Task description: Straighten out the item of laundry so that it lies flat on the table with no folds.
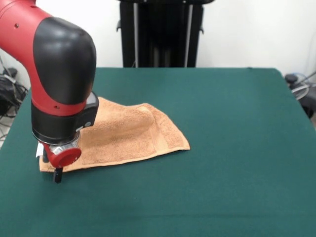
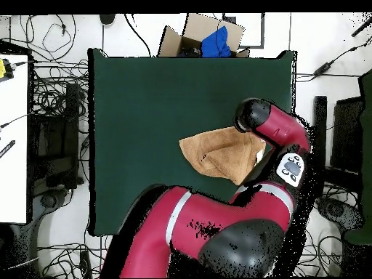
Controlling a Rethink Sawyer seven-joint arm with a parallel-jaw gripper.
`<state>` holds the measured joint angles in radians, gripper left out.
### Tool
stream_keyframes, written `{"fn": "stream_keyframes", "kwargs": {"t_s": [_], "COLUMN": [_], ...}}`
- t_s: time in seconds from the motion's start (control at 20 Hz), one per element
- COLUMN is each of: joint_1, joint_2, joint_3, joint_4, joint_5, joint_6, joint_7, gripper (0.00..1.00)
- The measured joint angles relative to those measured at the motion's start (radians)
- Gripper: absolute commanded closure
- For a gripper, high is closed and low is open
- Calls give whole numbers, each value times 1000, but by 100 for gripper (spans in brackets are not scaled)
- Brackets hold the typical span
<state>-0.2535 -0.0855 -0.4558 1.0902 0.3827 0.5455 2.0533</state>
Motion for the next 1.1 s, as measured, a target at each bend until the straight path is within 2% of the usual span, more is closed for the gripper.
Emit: {"fn": "stream_keyframes", "kwargs": {"t_s": [1.1], "joint_1": [20], "joint_2": [27], "joint_3": [-124], "joint_4": [-5], "joint_5": [0], "joint_6": [0], "joint_7": [0], "gripper": [0]}}
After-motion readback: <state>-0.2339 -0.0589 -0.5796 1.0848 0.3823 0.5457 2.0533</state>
